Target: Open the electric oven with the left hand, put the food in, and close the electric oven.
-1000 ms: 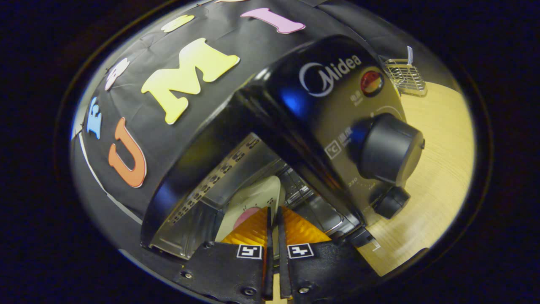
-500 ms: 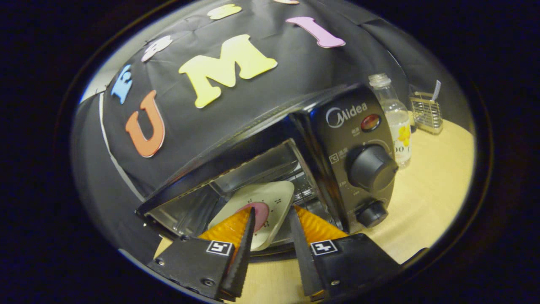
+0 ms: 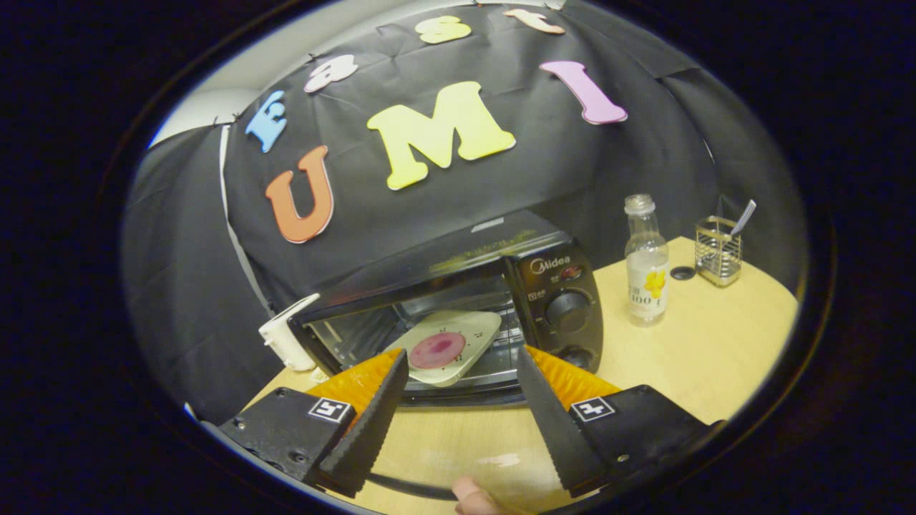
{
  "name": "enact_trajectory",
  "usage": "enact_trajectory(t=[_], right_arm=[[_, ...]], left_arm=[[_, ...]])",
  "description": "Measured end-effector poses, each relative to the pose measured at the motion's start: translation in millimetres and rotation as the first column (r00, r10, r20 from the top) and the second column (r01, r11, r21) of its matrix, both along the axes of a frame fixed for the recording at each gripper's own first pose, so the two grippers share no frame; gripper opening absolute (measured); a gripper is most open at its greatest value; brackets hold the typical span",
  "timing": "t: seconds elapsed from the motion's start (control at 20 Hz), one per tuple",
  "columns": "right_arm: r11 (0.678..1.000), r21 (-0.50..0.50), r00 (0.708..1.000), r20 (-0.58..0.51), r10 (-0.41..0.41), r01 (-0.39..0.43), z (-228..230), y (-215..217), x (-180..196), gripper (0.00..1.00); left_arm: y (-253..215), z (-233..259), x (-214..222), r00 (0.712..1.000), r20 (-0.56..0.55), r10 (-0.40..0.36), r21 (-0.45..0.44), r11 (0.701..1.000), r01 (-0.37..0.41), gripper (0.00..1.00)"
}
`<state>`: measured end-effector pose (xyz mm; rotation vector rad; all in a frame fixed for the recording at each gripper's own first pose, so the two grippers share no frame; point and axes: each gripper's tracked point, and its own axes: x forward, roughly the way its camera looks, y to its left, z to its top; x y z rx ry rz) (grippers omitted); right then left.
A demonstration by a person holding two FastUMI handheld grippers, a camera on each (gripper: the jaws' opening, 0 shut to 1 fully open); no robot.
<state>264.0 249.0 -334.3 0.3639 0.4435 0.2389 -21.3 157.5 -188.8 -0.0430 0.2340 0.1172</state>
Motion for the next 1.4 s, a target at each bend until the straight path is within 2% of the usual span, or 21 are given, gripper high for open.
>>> enact_trajectory(t=[0.3, 0.35, 0.55, 0.6, 0.65, 0.7, 0.75, 0.8, 0.85, 1.0, 1.05, 1.1, 1.15, 1.2, 1.25, 1.4], right_arm=[[0.998, -0.061, 0.992, 0.123, 0.041, -0.034, 66, -51, -38, 0.95], [0.997, -0.077, 0.989, 0.141, 0.04, -0.029, 79, -63, -42, 0.98], [0.995, -0.1, 0.976, 0.217, 0.009, 0.013, 130, -110, -55, 0.96], [0.994, -0.109, 0.972, 0.237, 0.003, 0.023, 143, -120, -58, 1.0], [0.992, -0.124, 0.967, 0.255, -0.002, 0.035, 154, -131, -63, 1.0], [0.989, -0.14, 0.962, 0.273, -0.005, 0.045, 165, -142, -70, 1.0], [0.986, -0.158, 0.957, 0.291, -0.004, 0.053, 175, -151, -74, 0.96], [0.982, -0.175, 0.953, 0.304, -0.009, 0.065, 182, -160, -76, 0.96], [0.979, -0.188, 0.949, 0.313, -0.018, 0.08, 190, -169, -78, 1.0], [0.973, -0.207, 0.941, 0.338, -0.027, 0.103, 212, -191, -89, 1.0], [0.969, -0.218, 0.937, 0.348, -0.034, 0.116, 218, -201, -92, 0.96], [0.965, -0.226, 0.931, 0.362, -0.042, 0.131, 224, -209, -93, 1.0], [0.964, -0.225, 0.925, 0.376, -0.051, 0.144, 228, -214, -95, 1.0], [0.963, -0.225, 0.923, 0.383, -0.051, 0.147, 229, -217, -99, 0.96], [0.964, -0.223, 0.922, 0.384, -0.052, 0.147, 228, -220, -103, 1.0], [0.966, -0.218, 0.926, 0.374, -0.046, 0.137, 223, -229, -110, 1.0]], left_arm=[[-18, -26, 28, 0.998, -0.061, -0.029, -0.02, 0.999, 0.028, 0.96], [-24, -30, 34, 0.997, -0.071, -0.042, -0.022, 0.999, 0.041, 0.96], [-50, -57, 57, 0.987, -0.133, -0.09, -0.029, 0.996, 0.087, 0.96], [-57, -64, 64, 0.984, -0.147, -0.105, -0.032, 0.994, 0.101, 0.96], [-65, -71, 71, 0.979, -0.163, -0.12, -0.035, 0.993, 0.116, 0.96], [-74, -79, 77, 0.974, -0.182, -0.137, -0.038, 0.99, 0.132, 0.96], [-81, -87, 83, 0.967, -0.203, -0.153, -0.037, 0.988, 0.148, 0.96], [-89, -95, 88, 0.961, -0.221, -0.166, -0.035, 0.986, 0.162, 0.96], [-96, -103, 94, 0.955, -0.238, -0.179, -0.035, 0.984, 0.176, 0.96], [-117, -129, 107, 0.933, -0.292, -0.208, -0.045, 0.978, 0.204, 0.96], [-124, -137, 111, 0.926, -0.308, -0.219, -0.052, 0.976, 0.213, 0.96], [-130, -146, 114, 0.917, -0.326, -0.227, -0.06, 0.974, 0.22, 0.96], [-134, -155, 118, 0.908, -0.348, -0.232, -0.064, 0.972, 0.224, 0.96], [-138, -164, 120, 0.898, -0.37, -0.236, -0.067, 0.971, 0.228, 0.96], [-143, -173, 123, 0.889, -0.389, -0.24, -0.07, 0.97, 0.231, 0.96], [-148, -196, 134, 0.873, -0.429, -0.232, -0.068, 0.972, 0.224, 0.96]])
